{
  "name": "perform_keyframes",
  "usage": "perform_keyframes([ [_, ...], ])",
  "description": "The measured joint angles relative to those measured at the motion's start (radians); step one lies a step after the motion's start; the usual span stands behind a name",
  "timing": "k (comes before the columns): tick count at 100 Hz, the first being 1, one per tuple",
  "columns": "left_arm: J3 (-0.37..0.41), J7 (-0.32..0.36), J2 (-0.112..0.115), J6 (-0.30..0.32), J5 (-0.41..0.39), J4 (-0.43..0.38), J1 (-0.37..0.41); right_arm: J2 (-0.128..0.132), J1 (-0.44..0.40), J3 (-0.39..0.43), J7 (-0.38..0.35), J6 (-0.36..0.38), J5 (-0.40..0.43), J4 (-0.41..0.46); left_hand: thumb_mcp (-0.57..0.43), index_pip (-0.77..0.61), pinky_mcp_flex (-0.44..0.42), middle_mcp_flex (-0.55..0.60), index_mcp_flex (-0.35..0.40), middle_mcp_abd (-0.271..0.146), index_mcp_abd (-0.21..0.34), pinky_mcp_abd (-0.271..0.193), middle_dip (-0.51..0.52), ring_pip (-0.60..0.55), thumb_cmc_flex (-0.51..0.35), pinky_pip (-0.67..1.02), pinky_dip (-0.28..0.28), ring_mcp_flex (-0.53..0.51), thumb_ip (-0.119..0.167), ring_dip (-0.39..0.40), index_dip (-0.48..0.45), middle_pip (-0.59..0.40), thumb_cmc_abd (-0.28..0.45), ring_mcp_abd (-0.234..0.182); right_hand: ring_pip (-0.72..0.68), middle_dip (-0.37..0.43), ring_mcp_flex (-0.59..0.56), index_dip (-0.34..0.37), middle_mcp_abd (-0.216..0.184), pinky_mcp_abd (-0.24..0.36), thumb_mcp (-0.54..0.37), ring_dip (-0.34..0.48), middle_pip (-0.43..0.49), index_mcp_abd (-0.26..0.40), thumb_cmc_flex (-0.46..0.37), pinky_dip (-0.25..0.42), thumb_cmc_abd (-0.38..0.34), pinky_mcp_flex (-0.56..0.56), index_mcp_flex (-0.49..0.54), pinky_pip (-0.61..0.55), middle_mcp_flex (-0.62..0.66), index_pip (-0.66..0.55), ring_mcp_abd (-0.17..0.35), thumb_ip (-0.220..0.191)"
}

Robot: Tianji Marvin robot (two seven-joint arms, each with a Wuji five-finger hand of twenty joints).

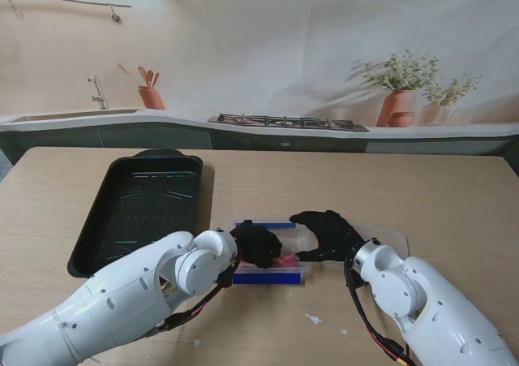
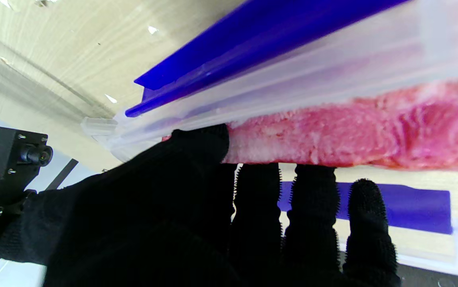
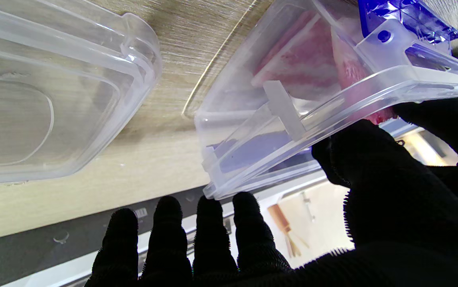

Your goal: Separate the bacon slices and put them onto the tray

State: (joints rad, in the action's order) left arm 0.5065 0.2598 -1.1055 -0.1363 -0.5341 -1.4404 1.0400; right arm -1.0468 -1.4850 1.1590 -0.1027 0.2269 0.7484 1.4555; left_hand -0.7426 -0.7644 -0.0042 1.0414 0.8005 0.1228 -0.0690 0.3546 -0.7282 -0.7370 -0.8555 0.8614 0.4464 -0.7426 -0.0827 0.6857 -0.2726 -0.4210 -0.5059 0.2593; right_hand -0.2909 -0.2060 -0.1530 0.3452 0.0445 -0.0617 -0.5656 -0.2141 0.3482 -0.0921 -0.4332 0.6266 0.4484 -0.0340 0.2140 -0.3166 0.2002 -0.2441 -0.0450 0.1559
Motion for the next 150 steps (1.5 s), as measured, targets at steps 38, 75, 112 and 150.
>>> perform_keyframes([
  [38, 0.065, -0.071, -0.002, 0.050, -0.093, -0.014, 0.067, 0.000, 0.000, -0.001, 0.001, -0.001, -0.001, -0.002, -0.016, -0.086, 0.003, 0.003, -0.014, 0.020, -0.030, 0.001, -0.138, -0.064, -0.002, 0.025, 0.011, -0.002, -0.011, 0.066, -0.139, -0.029, -0.039, 0.000, 0.000, -0.001, 0.000, 0.000, 0.000, 0.000, 0.000, 0.000, 0.000, 0.000, 0.000, 0.000, 0.000, 0.000, 0.000, 0.000, 0.000, -0.008, 0.000, 0.000],
  [75, 0.107, -0.105, 0.006, 0.094, -0.161, -0.041, 0.097, 0.000, 0.001, -0.003, 0.000, -0.002, -0.002, -0.003, -0.025, -0.119, -0.003, -0.001, -0.036, 0.025, -0.037, 0.001, -0.165, -0.072, -0.002, 0.025, 0.011, 0.012, -0.011, 0.081, -0.192, -0.040, -0.051, 0.001, 0.000, -0.001, 0.000, 0.000, 0.000, 0.000, 0.000, 0.000, 0.000, 0.000, 0.000, 0.000, 0.000, 0.000, 0.000, 0.000, 0.000, -0.003, 0.000, 0.000],
  [112, 0.152, -0.123, 0.015, 0.151, -0.216, -0.066, 0.114, -0.001, 0.001, -0.003, 0.001, -0.003, -0.002, -0.003, -0.027, -0.126, -0.015, -0.012, -0.048, 0.025, -0.037, 0.001, -0.201, -0.073, -0.002, 0.025, 0.011, 0.014, -0.011, 0.093, -0.238, -0.053, -0.051, 0.001, 0.000, -0.001, 0.000, 0.000, 0.000, 0.000, 0.000, 0.000, 0.000, 0.000, 0.000, 0.000, 0.000, 0.000, 0.000, 0.000, 0.000, -0.003, 0.000, 0.000],
  [150, 0.254, -0.118, 0.021, 0.189, -0.229, -0.136, 0.171, -0.001, 0.001, -0.003, 0.001, -0.002, -0.002, -0.004, -0.042, -0.130, -0.012, -0.012, -0.050, 0.036, -0.050, 0.001, -0.227, -0.084, -0.002, 0.025, 0.011, 0.014, -0.011, 0.105, -0.280, -0.061, -0.060, 0.001, 0.000, -0.001, 0.000, 0.000, 0.000, 0.000, 0.000, 0.000, 0.000, 0.000, 0.000, 0.000, 0.000, 0.000, 0.000, 0.000, 0.000, -0.003, 0.000, 0.000],
])
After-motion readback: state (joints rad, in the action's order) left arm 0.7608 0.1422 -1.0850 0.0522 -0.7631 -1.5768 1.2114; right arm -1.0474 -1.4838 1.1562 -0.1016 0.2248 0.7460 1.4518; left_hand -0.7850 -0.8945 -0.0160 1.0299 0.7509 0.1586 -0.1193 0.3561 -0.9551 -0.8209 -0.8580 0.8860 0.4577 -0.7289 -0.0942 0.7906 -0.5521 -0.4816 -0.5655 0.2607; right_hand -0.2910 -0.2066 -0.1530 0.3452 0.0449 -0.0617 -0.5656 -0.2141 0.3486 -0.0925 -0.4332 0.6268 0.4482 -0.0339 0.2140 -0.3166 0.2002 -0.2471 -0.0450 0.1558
